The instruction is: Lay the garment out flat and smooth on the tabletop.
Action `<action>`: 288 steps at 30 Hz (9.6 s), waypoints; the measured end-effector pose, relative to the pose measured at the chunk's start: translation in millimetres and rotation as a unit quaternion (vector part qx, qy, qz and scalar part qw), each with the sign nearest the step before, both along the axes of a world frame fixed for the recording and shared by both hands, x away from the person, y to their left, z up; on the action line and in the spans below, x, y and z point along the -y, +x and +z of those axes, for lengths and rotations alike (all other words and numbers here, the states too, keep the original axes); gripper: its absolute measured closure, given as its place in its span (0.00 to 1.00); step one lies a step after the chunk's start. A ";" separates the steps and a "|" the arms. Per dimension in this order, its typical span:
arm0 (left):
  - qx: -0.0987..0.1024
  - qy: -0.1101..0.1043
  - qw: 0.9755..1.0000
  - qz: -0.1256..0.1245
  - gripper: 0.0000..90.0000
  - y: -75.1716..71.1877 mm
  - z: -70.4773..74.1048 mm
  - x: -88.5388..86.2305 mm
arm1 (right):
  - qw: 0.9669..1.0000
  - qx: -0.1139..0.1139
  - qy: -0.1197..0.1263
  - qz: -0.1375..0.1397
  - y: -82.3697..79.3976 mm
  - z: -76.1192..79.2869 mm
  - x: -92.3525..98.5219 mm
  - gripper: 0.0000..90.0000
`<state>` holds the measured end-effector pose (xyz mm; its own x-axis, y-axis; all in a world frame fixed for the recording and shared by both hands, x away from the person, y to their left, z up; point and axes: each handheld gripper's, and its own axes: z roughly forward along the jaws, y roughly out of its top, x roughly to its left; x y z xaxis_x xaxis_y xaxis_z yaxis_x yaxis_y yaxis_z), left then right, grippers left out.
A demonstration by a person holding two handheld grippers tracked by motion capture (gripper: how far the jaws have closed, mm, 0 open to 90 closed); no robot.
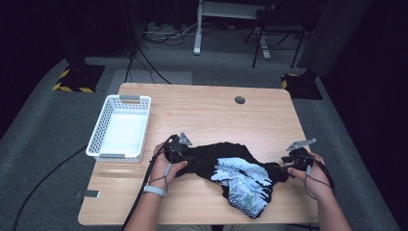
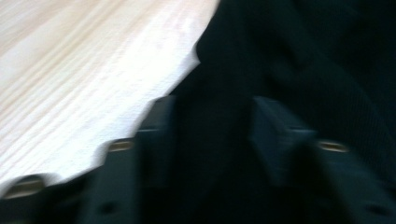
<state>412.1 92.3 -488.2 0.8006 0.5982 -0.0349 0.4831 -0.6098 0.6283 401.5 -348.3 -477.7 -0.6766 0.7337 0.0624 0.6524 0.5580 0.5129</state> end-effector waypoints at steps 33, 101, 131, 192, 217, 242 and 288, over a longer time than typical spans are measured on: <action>0.032 -0.054 0.996 0.057 0.45 -7.7 23.8 -13.5 | 0.991 0.075 0.064 -0.093 -35.7 42.2 38.5 0.32; 0.063 -0.057 0.995 -0.058 1.00 -25.1 7.3 54.8 | 0.998 0.041 0.052 0.011 -24.5 -3.3 -17.6 0.89; 0.076 -0.010 0.995 -0.057 0.47 -26.6 -2.5 64.8 | 0.991 0.100 0.076 -0.039 -70.4 20.7 8.7 0.37; 0.032 -0.046 0.998 -0.006 0.45 -20.3 14.8 11.6 | 0.986 0.112 0.111 -0.053 -49.0 47.5 38.7 0.34; 0.028 -0.021 0.997 0.072 0.51 -21.6 -7.6 -27.6 | 0.996 0.058 -0.004 -0.071 1.5 -6.0 32.1 0.36; 0.030 -0.023 0.996 0.076 0.51 -22.7 -8.5 -27.1 | 0.994 0.041 0.014 -0.104 19.5 2.6 28.1 0.56; 0.035 -0.031 0.996 0.078 0.51 -22.4 -10.0 -27.1 | 0.997 0.070 0.016 -0.013 22.4 43.1 -12.2 1.00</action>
<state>389.7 119.4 -498.2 0.6999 0.7139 -0.0227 0.5224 -0.4899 0.6980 423.9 -336.1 -434.6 -0.6614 0.7500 -0.0066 0.5873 0.5234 0.6173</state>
